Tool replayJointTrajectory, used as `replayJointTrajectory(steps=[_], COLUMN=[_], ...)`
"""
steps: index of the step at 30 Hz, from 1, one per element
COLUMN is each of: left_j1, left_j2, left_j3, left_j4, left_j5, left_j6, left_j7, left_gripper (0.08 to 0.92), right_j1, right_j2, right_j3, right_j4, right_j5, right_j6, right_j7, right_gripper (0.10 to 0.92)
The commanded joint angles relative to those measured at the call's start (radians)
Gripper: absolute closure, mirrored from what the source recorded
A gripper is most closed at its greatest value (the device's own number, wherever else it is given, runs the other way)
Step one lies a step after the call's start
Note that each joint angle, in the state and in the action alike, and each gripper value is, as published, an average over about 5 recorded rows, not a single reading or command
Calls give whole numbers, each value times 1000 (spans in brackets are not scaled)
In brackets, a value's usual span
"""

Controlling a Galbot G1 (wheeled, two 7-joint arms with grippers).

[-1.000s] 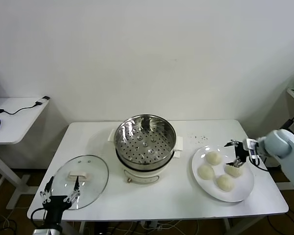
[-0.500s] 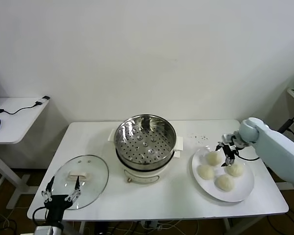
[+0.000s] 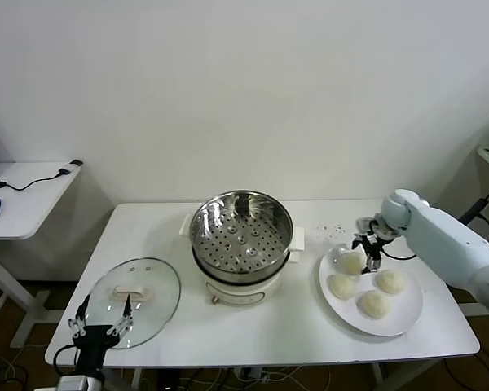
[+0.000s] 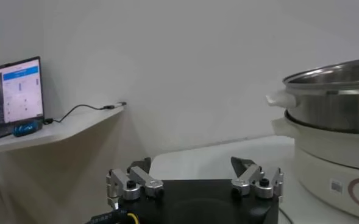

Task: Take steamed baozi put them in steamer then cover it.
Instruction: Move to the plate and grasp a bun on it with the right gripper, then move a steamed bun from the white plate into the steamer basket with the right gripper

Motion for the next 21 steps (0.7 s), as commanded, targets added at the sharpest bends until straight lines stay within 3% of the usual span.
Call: replayJointTrajectory(steps=[1,12,21], left_j1=[-2,-2,6], left_j2=[1,2,2], left_j3=[-1,-1,-1], left_j4=[4,4,-4], left_j5=[1,2,4], left_j6=[1,2,2], left_j7=[0,-1,-1], left_gripper=[177,177,177], right_j1=[17,15,176], right_j2=[24,19,15], right_j3=[-34,-18,-139], right_j4=[-35,-33,13], right_j5=[10,17,78], right_j6=[3,15,100], right_j7=[-6,-5,-22], right_gripper=[204,355,372])
